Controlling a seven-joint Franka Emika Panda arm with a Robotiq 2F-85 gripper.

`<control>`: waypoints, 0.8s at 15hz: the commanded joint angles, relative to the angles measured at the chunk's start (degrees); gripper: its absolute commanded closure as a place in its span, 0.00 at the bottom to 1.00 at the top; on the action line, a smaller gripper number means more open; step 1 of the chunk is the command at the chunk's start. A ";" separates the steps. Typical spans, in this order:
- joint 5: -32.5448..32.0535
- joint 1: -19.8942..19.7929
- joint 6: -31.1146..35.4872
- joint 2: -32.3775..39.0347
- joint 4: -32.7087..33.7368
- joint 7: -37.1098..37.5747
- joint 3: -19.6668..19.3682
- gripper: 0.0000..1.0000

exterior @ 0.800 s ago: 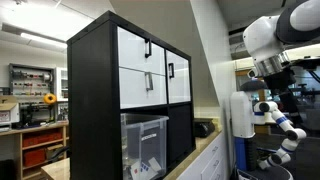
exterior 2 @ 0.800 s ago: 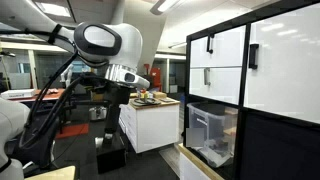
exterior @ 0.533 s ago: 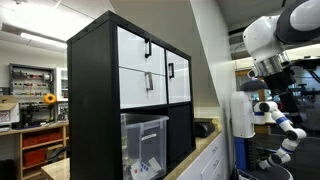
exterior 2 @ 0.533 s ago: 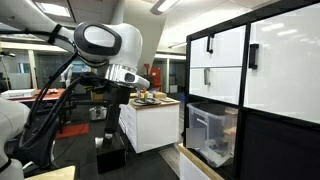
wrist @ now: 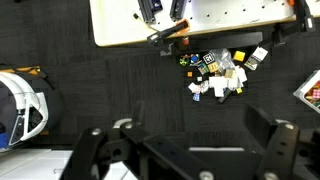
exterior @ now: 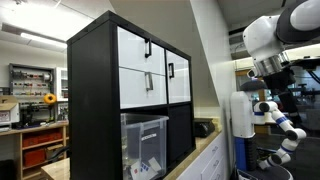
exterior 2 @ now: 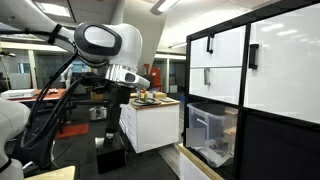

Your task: Slide out the storage container

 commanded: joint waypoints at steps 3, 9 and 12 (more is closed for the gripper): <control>2.48 2.42 7.26 0.42 0.12 -2.44 -3.04 0.00; 7.54 6.26 17.96 3.63 0.70 -12.75 -5.99 0.00; 9.39 9.05 22.15 6.87 1.61 -19.67 -6.75 0.00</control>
